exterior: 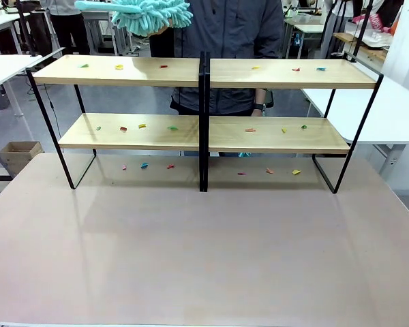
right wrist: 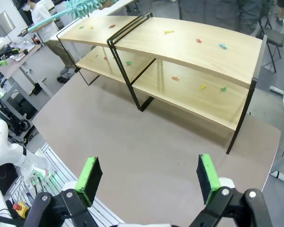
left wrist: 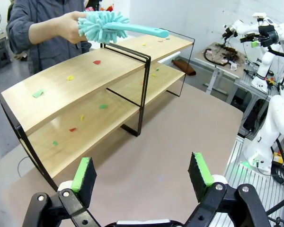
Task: Clean the shelves.
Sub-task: Pick up the Duster when the human hands it over.
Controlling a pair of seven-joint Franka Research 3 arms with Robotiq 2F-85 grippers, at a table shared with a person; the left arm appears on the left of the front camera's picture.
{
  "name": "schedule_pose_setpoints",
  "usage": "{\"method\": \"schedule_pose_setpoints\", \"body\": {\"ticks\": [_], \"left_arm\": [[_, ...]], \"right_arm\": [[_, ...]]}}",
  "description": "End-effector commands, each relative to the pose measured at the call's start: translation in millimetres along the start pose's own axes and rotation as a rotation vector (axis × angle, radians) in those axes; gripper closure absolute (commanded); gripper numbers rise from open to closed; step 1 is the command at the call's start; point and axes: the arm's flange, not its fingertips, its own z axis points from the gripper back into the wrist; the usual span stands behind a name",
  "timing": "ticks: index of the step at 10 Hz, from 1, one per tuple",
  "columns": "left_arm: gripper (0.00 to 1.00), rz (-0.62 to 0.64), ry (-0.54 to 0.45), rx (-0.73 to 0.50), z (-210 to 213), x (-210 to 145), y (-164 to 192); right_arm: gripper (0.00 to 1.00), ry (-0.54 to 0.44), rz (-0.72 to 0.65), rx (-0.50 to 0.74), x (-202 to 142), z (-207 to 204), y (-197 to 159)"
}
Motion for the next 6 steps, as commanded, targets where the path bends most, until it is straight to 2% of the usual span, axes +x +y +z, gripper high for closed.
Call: {"method": "schedule_pose_setpoints", "body": {"ticks": [1, 3, 4, 5, 6], "left_arm": [[0.0, -0.015, -0.014, -0.014, -0.8, 1.9, -1.4], [0.0, 0.0, 0.0, 0.0, 0.0, 0.0, 0.0], [0.0, 0.145, 0.075, -0.106, -6.2, 16.8, 6.9], [0.0, 0.359, 0.148, -0.185, -26.0, 43.9, 20.4], [0.0, 0.55, 0.171, -0.137, -51.6, 74.5, 37.9]], "right_arm": [[0.0, -0.003, 0.003, 0.008, 0.0, 0.6, 0.3], [0.0, -0.003, 0.003, 0.008, 0.0, 0.6, 0.3], [0.0, -0.003, 0.003, 0.008, 0.0, 0.6, 0.3], [0.0, -0.003, 0.003, 0.008, 0.0, 0.6, 0.3], [0.0, -0.003, 0.003, 0.008, 0.0, 0.6, 0.3]]}}
